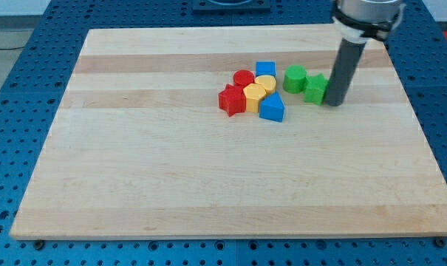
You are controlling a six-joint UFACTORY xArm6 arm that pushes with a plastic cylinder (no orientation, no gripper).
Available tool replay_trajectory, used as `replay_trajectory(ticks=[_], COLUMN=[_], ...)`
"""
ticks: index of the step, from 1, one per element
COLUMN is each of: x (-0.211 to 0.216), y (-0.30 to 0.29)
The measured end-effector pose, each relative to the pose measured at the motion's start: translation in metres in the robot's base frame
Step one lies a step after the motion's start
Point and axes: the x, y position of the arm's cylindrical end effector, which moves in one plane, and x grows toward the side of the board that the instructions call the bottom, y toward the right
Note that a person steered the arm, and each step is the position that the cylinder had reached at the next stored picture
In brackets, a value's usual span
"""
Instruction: Push the green star into the green circle
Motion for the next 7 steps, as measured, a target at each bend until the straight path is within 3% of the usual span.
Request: replay_trajectory(ticks=[1,3,7], x=[0.000,-0.010,-0.014], y=[-0.015,0.024,-0.002])
